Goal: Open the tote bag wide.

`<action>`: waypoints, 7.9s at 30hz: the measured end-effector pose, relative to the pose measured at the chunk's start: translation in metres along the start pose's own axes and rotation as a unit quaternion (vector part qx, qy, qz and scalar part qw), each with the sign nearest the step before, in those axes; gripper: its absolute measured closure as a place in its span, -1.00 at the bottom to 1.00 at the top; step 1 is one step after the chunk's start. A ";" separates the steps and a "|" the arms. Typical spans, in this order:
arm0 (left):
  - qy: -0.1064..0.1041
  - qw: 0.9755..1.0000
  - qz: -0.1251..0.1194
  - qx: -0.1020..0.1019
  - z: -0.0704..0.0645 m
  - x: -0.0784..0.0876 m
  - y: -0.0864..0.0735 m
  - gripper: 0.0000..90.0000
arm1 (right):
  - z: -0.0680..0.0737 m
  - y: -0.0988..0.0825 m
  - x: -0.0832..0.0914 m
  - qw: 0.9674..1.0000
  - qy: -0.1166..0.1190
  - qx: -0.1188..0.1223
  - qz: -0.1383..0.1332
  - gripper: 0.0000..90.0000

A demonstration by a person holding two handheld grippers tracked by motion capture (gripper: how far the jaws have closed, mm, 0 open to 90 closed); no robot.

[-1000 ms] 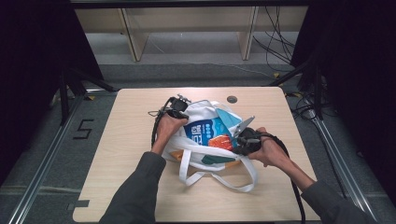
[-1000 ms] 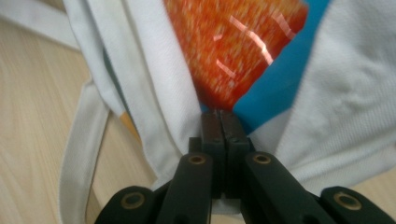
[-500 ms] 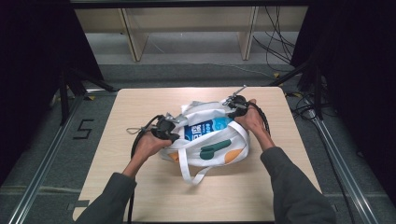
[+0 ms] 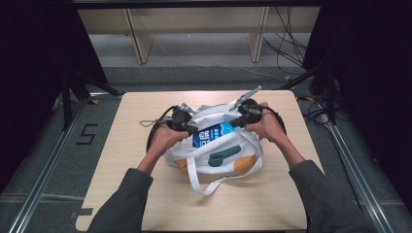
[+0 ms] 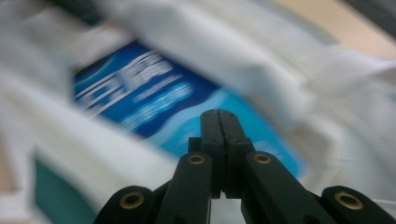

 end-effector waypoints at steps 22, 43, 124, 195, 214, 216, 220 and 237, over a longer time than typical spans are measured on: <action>0.006 0.999 -0.007 0.031 0.013 -0.001 -0.028 0.94 | 0.038 -0.056 0.027 0.998 0.010 0.010 -0.058 1.00; -0.032 0.996 -0.078 0.038 0.002 0.040 -0.058 0.93 | 0.017 -0.048 0.030 0.994 -0.100 0.020 -0.029 1.00; -0.022 0.981 -0.171 0.092 -0.016 0.076 -0.108 0.71 | 0.018 -0.094 0.067 0.981 -0.075 -0.048 -0.170 0.97; -0.056 0.981 -0.169 0.081 -0.060 0.084 -0.150 -0.51 | 0.040 -0.154 0.082 0.974 -0.113 -0.103 -0.167 -0.39; -0.058 0.983 -0.160 0.065 -0.076 0.076 -0.168 -0.61 | 0.056 -0.177 0.080 0.976 -0.103 -0.112 -0.154 -0.43; -0.053 0.984 -0.161 0.063 -0.077 0.075 -0.170 -0.65 | 0.057 -0.180 0.079 0.976 -0.108 -0.110 -0.156 -0.46; -0.052 0.984 -0.161 0.054 -0.081 0.075 -0.175 -0.65 | 0.061 -0.188 0.077 0.977 -0.101 -0.108 -0.154 -0.48; -0.047 0.987 -0.152 0.034 -0.099 0.070 -0.198 -0.66 | 0.080 -0.219 0.069 0.981 -0.099 -0.100 -0.132 -0.54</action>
Point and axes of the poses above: each handheld gripper's, and its own axes: x roughly backward along the jaws, y roughly out of its top, z roughly to its left, the point moved 6 cm from there along -x, roughly forward along the jaws, and after that the axes turned 3 degrees about z, right-handed, at the moved point
